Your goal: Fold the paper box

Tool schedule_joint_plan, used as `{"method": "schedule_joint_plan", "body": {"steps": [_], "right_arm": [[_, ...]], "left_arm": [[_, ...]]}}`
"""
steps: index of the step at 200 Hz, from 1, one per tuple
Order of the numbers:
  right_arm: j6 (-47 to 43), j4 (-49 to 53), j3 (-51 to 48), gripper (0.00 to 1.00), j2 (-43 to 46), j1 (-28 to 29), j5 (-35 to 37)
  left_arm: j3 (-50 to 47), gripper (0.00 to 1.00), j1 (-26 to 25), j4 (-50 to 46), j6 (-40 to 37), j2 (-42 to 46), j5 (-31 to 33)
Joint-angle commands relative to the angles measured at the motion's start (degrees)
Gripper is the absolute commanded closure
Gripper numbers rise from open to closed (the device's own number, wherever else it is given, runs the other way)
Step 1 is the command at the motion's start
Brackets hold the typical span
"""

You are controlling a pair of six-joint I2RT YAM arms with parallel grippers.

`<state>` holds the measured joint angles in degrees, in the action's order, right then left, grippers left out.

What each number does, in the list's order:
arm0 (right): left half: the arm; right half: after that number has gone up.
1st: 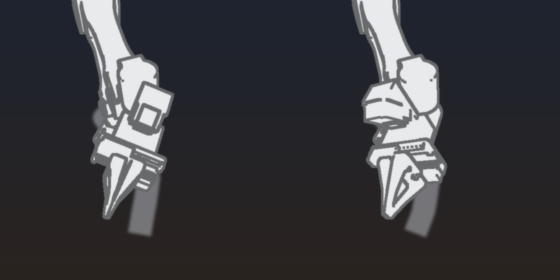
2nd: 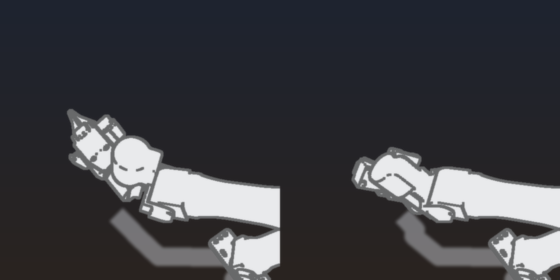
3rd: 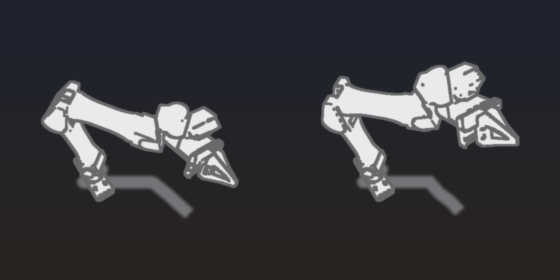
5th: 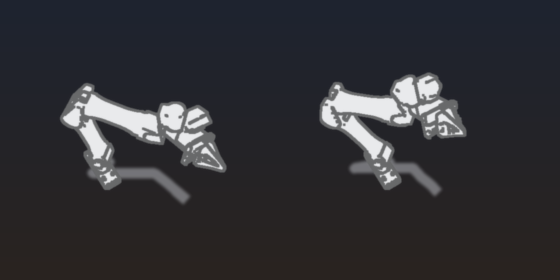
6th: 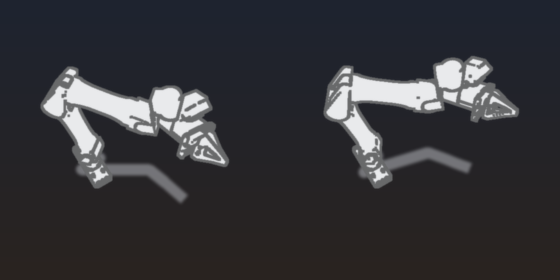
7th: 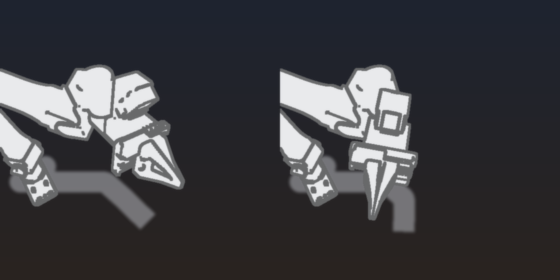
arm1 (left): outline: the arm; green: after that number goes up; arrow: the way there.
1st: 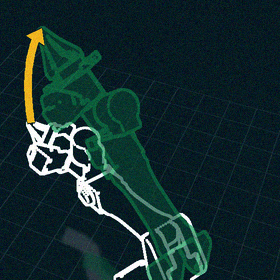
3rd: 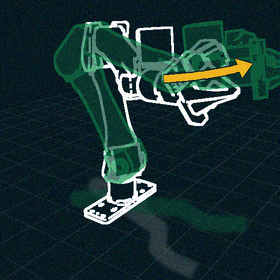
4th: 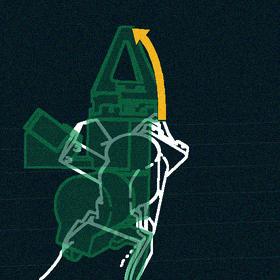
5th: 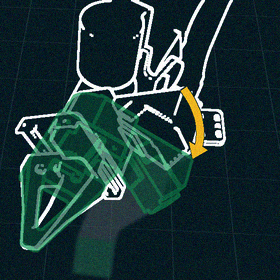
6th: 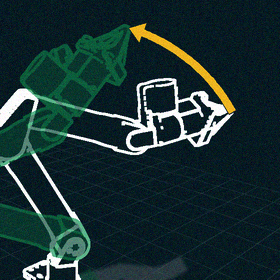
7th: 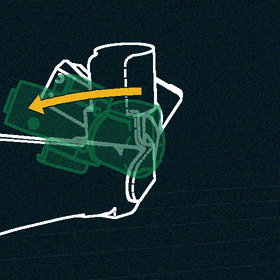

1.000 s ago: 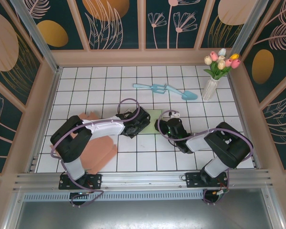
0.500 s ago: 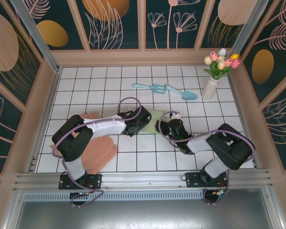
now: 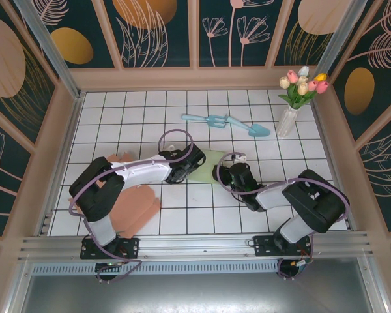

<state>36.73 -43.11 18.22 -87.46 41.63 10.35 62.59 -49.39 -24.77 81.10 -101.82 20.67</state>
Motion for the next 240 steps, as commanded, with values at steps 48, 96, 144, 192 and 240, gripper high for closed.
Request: {"method": "schedule_joint_plan", "body": {"steps": [48,96,144,192,240], "right_arm": [[-0.94,2.24,-1.08,0.44,0.48,0.43,-0.74],[-1.21,1.98,-1.21,0.44,0.51,0.39,-0.77],[-1.4,1.03,-1.08,0.43,-0.47,0.48,-2.08],[-1.73,1.11,-1.25,0.43,-0.38,0.42,-2.26],[-2.08,1.15,-1.09,0.43,-0.67,0.39,-2.09]], "left_arm": [[4.9,0.19,0.34,0.5,-2.09,-3.05,-4.14],[5.13,0.16,0.36,0.31,0.36,-4.65,-3.67],[2.93,0.07,0.87,5.11,1.69,-3.53,-4.23],[2.31,0.07,3.02,4.72,2.44,-3.07,-5.03],[3.34,0.08,3.11,6.71,1.65,-5.94,-9.88]]}}
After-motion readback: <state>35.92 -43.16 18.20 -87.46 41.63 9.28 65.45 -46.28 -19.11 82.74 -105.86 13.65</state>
